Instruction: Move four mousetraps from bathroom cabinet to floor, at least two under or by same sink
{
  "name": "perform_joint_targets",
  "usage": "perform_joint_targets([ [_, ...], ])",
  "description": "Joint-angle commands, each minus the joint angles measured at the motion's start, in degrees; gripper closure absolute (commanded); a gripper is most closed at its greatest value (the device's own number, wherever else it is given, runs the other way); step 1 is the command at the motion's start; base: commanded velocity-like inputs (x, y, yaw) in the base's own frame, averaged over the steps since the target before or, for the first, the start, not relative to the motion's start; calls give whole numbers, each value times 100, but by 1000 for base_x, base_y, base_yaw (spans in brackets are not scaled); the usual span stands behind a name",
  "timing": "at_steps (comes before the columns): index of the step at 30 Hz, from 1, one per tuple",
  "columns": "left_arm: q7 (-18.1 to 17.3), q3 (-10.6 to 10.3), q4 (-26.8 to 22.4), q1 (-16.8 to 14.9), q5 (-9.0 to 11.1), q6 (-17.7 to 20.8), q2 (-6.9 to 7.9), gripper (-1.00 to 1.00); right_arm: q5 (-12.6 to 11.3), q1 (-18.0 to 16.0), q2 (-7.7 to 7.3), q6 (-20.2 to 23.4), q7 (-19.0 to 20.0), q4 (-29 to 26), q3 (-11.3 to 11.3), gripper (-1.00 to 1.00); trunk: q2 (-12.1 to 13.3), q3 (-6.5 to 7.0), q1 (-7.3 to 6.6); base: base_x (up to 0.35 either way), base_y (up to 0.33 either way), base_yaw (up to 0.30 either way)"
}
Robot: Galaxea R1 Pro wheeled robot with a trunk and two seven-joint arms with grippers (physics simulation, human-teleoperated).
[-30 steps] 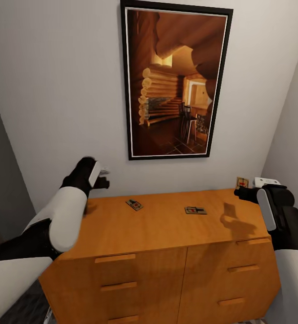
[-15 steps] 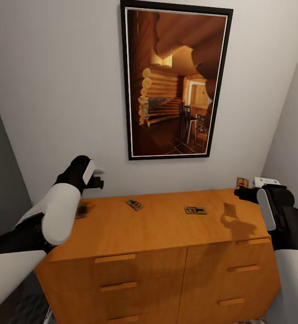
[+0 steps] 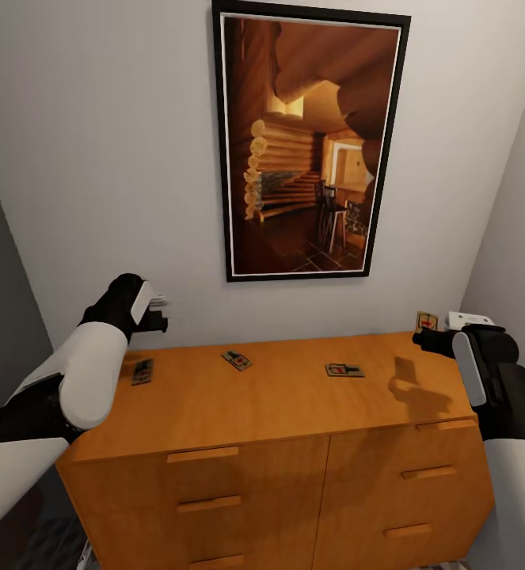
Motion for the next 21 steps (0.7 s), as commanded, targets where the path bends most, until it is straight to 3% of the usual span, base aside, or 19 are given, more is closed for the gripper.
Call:
perform_joint_targets([
  [1, -15, 49, -5, -6, -55, 17, -7, -100, -79, -5, -2, 18, -49, -4, 0, 100, -4, -7, 0, 0, 0, 0],
  [11, -16, 54, 82, -6, -59, -4, 23, -100, -79, -5, 6, 18, -55, 3, 0, 100, -4, -7, 0, 0, 0, 0],
  [21, -8, 60, 643, -6, -56, -47, 119, -100, -82, -5, 16, 18, -52, 5, 0, 100, -4, -7, 0, 0, 0, 0],
])
